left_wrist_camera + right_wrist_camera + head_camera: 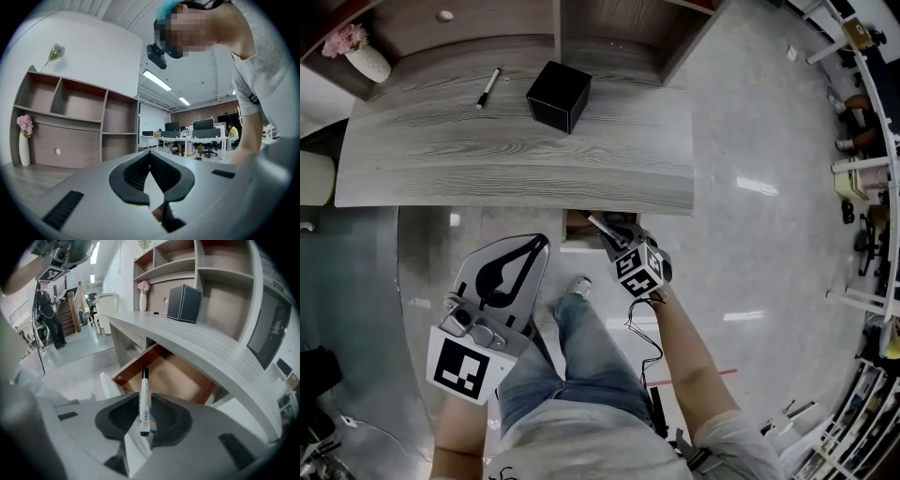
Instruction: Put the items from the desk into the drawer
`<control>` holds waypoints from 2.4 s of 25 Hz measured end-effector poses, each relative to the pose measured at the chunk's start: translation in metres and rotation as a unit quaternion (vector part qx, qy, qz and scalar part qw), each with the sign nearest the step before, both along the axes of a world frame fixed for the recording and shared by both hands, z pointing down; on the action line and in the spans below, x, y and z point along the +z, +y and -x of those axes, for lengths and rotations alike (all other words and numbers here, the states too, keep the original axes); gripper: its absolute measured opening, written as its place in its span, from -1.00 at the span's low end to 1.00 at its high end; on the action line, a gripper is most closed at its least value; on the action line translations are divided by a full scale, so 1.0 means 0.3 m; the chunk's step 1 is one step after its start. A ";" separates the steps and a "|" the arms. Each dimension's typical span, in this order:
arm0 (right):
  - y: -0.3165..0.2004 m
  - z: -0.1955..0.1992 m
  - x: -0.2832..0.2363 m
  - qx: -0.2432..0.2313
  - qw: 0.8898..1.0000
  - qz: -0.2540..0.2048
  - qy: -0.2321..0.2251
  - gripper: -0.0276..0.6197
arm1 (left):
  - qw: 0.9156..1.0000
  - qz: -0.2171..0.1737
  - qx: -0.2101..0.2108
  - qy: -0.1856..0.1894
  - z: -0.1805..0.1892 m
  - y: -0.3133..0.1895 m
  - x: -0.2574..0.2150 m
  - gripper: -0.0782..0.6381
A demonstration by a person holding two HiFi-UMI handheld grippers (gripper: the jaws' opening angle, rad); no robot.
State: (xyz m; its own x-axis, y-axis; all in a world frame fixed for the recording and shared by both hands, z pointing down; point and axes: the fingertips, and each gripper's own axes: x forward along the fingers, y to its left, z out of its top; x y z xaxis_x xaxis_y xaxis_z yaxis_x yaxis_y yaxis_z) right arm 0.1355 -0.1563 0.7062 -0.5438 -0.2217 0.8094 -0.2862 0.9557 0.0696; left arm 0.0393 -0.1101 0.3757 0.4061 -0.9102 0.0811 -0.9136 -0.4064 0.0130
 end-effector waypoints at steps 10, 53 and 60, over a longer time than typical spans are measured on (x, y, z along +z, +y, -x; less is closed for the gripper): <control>-0.002 0.000 -0.088 0.028 0.999 -0.005 -0.036 -0.89 | 1.000 -0.004 0.012 0.000 -0.002 0.004 -0.016 -0.75; 0.484 0.266 -1.416 0.149 0.874 -0.180 -0.426 -0.89 | 0.973 -0.058 0.222 -0.005 0.008 0.297 -0.291 -0.75; 0.505 0.301 -1.434 0.139 0.873 -0.185 -0.428 -0.89 | 0.974 -0.066 0.216 0.001 0.049 0.324 -0.312 -0.75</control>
State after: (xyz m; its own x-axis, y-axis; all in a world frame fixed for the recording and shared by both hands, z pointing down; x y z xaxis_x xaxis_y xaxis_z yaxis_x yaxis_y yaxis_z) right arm 0.0452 -0.0048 0.2760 -0.7980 -0.6023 -0.0231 -0.6025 0.7981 0.0052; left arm 0.0245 -0.0128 0.2821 0.7531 -0.6574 -0.0253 -0.6575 -0.7507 -0.0641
